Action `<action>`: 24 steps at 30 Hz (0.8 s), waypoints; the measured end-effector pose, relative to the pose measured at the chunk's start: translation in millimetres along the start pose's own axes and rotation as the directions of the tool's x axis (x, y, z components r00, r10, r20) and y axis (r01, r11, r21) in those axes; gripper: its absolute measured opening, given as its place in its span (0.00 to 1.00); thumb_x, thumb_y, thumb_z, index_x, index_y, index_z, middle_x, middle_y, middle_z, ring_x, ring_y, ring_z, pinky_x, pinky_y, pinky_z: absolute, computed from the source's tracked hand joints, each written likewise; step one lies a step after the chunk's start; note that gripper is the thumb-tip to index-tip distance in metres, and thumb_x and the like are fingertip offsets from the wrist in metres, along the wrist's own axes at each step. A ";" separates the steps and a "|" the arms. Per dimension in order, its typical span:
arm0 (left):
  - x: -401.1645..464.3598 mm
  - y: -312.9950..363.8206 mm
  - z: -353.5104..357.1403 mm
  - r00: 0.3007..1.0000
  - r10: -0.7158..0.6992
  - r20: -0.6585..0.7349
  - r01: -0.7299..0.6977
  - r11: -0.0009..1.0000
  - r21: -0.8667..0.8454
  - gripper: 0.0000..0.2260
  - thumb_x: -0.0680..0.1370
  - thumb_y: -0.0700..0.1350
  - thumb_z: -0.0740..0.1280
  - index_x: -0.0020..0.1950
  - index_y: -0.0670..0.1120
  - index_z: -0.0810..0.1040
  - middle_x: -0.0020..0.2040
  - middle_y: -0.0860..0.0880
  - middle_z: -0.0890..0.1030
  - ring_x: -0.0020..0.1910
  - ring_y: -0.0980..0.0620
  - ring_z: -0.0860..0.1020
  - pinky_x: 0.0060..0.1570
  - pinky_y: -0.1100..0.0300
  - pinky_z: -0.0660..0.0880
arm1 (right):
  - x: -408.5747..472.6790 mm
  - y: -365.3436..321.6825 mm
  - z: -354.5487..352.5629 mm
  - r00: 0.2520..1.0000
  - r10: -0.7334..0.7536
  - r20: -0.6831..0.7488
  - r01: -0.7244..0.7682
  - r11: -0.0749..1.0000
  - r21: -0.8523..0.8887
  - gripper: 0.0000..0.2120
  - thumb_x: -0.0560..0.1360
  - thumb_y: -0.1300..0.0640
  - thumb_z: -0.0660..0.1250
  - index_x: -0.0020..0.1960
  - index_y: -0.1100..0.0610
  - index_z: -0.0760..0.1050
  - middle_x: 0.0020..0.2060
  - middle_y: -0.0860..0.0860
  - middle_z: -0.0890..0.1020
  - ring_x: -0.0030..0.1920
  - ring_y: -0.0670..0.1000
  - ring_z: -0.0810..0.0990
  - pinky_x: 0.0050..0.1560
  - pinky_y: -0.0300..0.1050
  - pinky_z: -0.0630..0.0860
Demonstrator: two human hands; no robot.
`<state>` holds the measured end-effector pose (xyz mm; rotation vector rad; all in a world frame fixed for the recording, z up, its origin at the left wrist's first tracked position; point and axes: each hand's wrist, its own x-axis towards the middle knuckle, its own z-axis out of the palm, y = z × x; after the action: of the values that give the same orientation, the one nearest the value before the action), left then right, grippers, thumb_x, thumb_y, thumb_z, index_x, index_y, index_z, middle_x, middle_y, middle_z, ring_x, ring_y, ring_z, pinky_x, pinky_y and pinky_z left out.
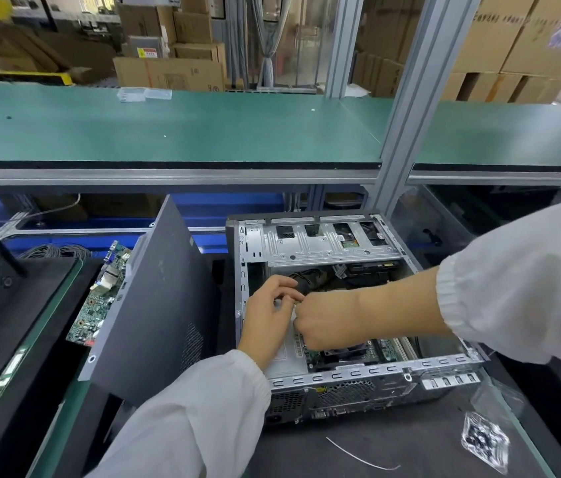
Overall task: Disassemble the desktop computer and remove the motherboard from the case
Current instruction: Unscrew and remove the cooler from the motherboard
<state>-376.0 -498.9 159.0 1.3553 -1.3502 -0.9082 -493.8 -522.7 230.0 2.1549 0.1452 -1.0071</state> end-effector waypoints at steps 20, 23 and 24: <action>-0.4 1.4 -2.1 1.000 0.008 0.027 -0.008 1.000 0.023 0.12 0.77 0.31 0.60 0.55 0.44 0.77 0.43 0.52 0.83 0.48 0.56 0.80 0.54 0.58 0.76 | 3.9 10.4 -2.7 0.946 0.275 0.171 -0.323 0.754 0.572 0.02 0.73 0.63 0.66 0.44 0.60 0.77 0.42 0.55 0.82 0.37 0.54 0.79 0.31 0.42 0.71; -1.6 0.8 -1.0 0.999 0.015 0.034 -0.016 0.999 0.028 0.11 0.78 0.32 0.60 0.55 0.44 0.77 0.43 0.52 0.83 0.48 0.58 0.80 0.55 0.61 0.75 | 11.5 32.7 7.5 0.695 -0.027 0.719 -0.719 0.017 0.695 0.13 0.79 0.51 0.60 0.43 0.60 0.71 0.29 0.52 0.75 0.18 0.46 0.65 0.18 0.34 0.60; -1.9 0.7 -0.9 0.999 0.017 0.032 -0.018 0.999 0.029 0.11 0.78 0.32 0.60 0.55 0.44 0.77 0.43 0.51 0.84 0.47 0.58 0.80 0.55 0.62 0.74 | 11.6 39.5 10.6 0.614 -0.206 0.762 -0.789 -0.143 0.597 0.14 0.81 0.50 0.57 0.45 0.61 0.69 0.28 0.50 0.69 0.16 0.45 0.61 0.16 0.33 0.56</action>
<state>-375.5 -496.8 159.7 1.3547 -1.4025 -0.9054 -477.2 -560.5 240.2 2.3049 -2.2875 -1.7351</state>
